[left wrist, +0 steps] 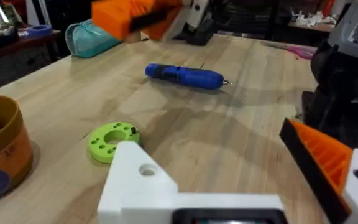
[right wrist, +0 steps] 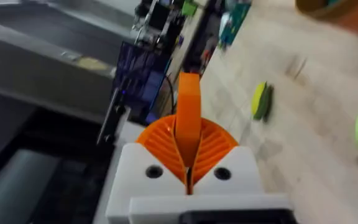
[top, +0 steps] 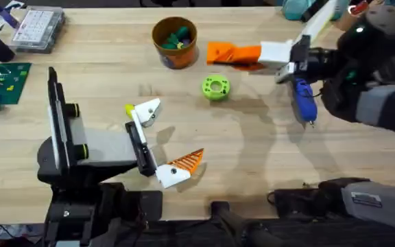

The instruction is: Pick up the gripper from the table and insert it into the empty holder that is missing its gripper. Then pick up a screw, insert it into the mounting hole, and use the screwdriver to tighten it. Finally, clean up the table by picking up the vegetable and placing it into the bucket.

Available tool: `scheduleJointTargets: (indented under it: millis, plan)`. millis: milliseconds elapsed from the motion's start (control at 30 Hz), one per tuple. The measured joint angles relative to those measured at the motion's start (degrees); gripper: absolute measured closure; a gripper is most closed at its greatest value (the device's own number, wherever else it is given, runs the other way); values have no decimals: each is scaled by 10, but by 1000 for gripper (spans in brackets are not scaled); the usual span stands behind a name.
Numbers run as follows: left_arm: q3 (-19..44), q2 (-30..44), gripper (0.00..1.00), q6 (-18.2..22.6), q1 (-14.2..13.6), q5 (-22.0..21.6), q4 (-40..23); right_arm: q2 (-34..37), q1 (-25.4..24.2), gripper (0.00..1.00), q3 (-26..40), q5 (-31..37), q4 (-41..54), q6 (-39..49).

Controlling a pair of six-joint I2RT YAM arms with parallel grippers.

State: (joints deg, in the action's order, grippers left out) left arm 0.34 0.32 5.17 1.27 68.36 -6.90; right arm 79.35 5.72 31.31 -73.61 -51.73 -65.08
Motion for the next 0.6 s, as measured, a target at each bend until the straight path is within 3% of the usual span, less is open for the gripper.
scheduleJointTargets:
  millis: [200,600]
  plan:
    - [0,0,14,0,0,0,0,27,20,992,-1,-57,0,-23]
    - [0,0,14,0,0,0,0,65,80,992,-17,-72,10,-25]
